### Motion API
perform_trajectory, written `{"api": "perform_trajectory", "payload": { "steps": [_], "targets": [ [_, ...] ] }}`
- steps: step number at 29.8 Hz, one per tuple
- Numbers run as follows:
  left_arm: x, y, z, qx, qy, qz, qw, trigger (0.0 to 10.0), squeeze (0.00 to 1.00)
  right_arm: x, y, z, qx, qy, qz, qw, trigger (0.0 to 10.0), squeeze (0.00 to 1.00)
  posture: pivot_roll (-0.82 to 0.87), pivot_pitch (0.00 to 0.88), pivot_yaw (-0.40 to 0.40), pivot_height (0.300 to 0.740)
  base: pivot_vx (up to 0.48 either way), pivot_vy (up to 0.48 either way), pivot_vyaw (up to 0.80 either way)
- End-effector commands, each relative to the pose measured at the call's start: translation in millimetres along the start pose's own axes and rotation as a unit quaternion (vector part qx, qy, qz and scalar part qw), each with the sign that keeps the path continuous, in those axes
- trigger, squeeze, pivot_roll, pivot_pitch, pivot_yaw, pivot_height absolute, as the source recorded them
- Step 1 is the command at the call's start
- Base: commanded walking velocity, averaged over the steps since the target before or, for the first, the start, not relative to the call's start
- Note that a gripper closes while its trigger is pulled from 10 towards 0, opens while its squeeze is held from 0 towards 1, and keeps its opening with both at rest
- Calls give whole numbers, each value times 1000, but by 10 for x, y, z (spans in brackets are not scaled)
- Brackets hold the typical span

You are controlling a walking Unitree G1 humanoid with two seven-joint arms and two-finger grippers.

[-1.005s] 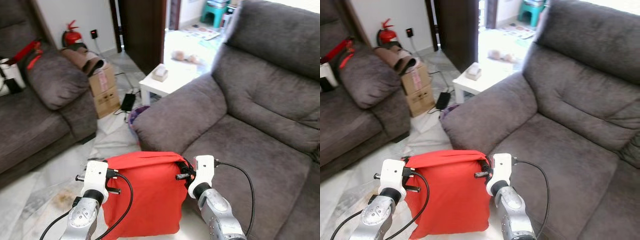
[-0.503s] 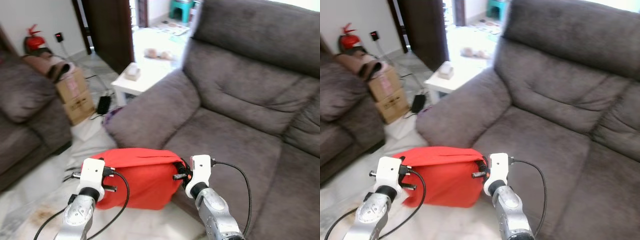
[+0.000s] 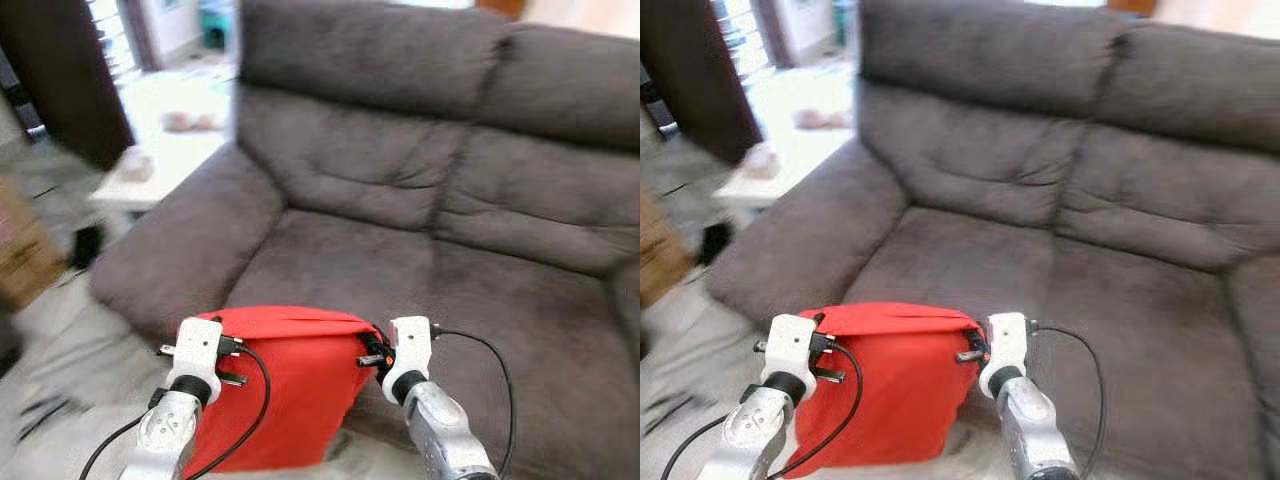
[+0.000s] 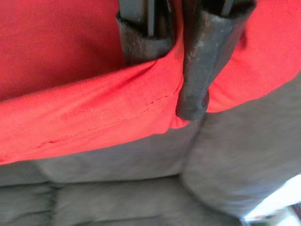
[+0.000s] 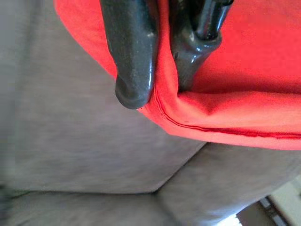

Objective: Move the pillow to the sofa from floor

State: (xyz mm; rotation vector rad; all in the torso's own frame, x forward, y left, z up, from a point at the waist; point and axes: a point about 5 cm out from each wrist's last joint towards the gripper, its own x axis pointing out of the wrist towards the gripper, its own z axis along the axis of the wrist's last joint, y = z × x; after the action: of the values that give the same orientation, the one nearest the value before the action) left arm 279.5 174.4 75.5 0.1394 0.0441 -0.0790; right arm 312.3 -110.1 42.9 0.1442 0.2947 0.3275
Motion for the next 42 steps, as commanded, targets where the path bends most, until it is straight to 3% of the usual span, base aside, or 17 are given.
{"api": "perform_trajectory", "payload": {
  "steps": [1, 19, 27, 38, 42],
  "targets": [
    [-33, 225, 82, -9, -24, 45, 999, 10000, 0, -29, -224, 192, 8, -47, -56, 997, 10000, 0, 73, 110, -4, 740, 0, 0, -800],
    [-44, 188, 82, -7, -29, 43, 999, 10000, 0, -23, -207, 199, -10, -52, -49, 997, 10000, 0, 74, 112, -10, 740, 0, 0, -800],
    [-41, 199, 89, -1, -31, 44, 999, 10000, 0, -21, -215, 219, 0, -62, -54, 997, 10000, 0, 70, 109, -7, 740, 0, -240, 0],
    [-41, 215, 94, -1, -31, 47, 998, 10000, 0, -21, -210, 246, -20, -73, -51, 996, 10000, 0, 71, 108, -3, 740, 0, -370, 0],
    [-38, 217, 94, 0, -31, 45, 999, 10000, 0, -20, -190, 286, -15, -88, -45, 995, 10000, 0, 72, 107, -1, 740, 0, -407, 708]
  ]
}}
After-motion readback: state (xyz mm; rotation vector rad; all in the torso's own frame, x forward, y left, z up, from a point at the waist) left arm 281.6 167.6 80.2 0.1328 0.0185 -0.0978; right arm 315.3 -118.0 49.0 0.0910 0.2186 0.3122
